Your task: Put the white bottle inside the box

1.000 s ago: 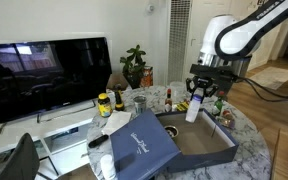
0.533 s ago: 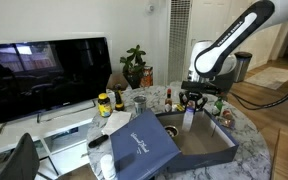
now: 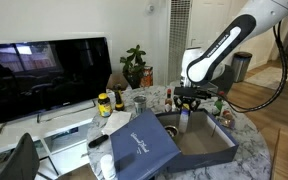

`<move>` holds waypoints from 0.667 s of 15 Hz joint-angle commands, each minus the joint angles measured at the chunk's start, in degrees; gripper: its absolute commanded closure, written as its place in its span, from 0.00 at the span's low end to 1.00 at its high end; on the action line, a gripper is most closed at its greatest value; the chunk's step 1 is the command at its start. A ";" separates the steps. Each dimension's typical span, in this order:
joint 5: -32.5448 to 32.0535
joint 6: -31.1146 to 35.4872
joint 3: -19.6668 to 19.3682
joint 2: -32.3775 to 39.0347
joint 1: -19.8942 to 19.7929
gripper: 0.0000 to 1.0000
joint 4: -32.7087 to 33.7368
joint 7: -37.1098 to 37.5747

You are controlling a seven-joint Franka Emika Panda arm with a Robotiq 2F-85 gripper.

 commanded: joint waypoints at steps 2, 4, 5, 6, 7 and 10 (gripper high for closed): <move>1.70 -5.33 1.26 -1.24 0.62 0.23 0.70 -1.49; 5.62 -9.60 3.79 -4.55 -0.88 0.08 -0.94 -6.84; 6.55 -10.93 3.94 -7.05 -0.96 0.01 -2.66 -8.53; 8.17 -10.97 3.95 -10.87 -1.53 0.00 -5.44 -10.72; 10.21 -10.58 3.92 -14.58 -2.09 0.00 -8.26 -12.60; 18.53 -6.99 4.11 -23.46 -3.47 0.00 -15.25 -26.06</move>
